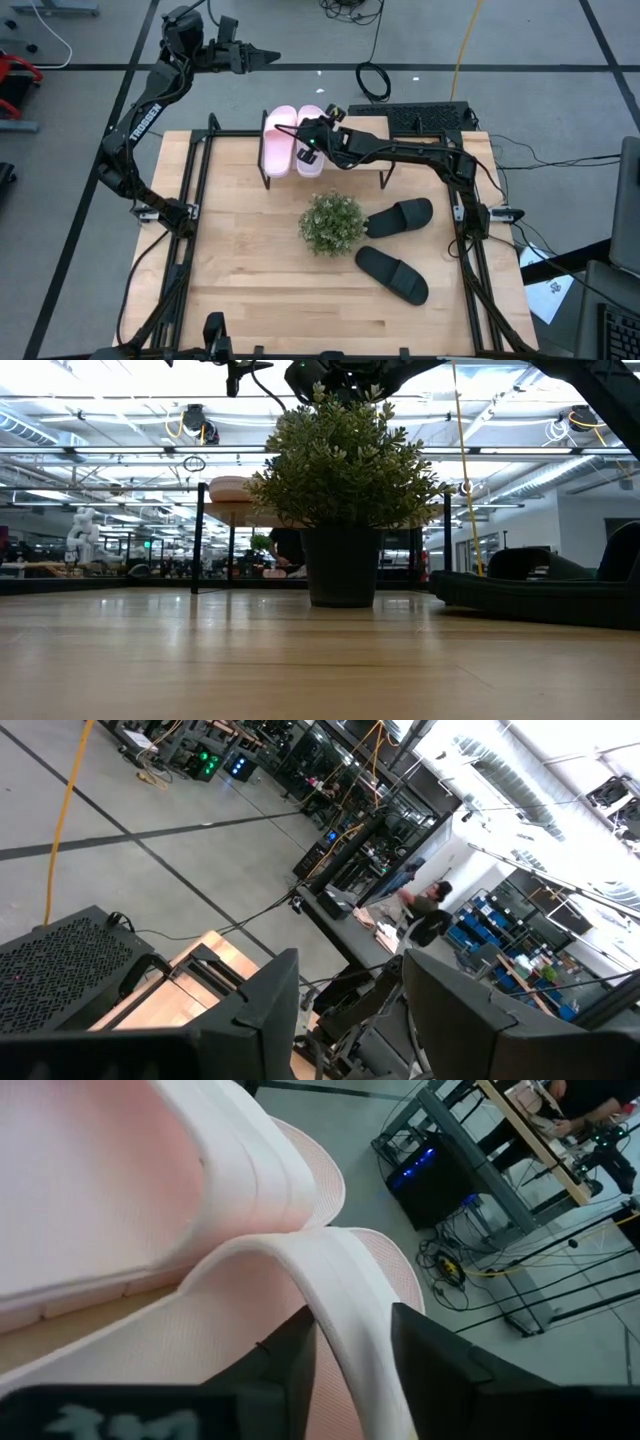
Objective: Pick and place slides into the shelf
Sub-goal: Put the pink slipper on the shelf, then put the top black slipper on the shelf
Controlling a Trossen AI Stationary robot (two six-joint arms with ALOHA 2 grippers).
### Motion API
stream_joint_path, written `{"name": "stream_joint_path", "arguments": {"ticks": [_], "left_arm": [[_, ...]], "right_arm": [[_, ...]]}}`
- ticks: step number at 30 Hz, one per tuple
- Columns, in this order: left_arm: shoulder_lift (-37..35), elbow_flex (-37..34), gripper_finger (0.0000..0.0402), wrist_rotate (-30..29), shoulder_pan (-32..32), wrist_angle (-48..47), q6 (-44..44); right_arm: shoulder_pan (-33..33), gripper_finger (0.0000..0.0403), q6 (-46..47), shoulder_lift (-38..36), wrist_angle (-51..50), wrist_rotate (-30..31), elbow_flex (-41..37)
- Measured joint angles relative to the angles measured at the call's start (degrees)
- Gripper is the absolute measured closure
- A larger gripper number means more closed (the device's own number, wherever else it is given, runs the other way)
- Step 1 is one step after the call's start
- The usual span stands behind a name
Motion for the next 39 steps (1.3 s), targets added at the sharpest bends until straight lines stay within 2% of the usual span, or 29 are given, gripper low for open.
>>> {"name": "stream_joint_path", "arguments": {"ticks": [4,9,27,31,39], "left_arm": [[0.0,-0.02,0.0227,0.0,0.0,-0.02,0.0],[0.0,-0.01,0.0227,0.0,0.0,-0.02,0.0],[0.0,-0.02,0.0227,0.0,0.0,-0.02,0.13],[0.0,-0.02,0.0227,0.02,0.0,-0.22,1.78],[0.02,-0.02,0.0227,0.67,-0.02,-0.45,5.29]], "right_arm": [[0.0,0.0247,0.01,0.0,-0.02,0.02,0.0],[0.2,0.0231,0.03,0.0,-0.02,0.03,0.0],[2.81,0.0229,-2.28,-0.4,1.63,0.53,0.0],[3.59,0.0229,-4.81,-2.01,1.92,3.41,0.0],[6.01,0.0229,-4.36,-8.33,1.93,4.34,0.0]]}}
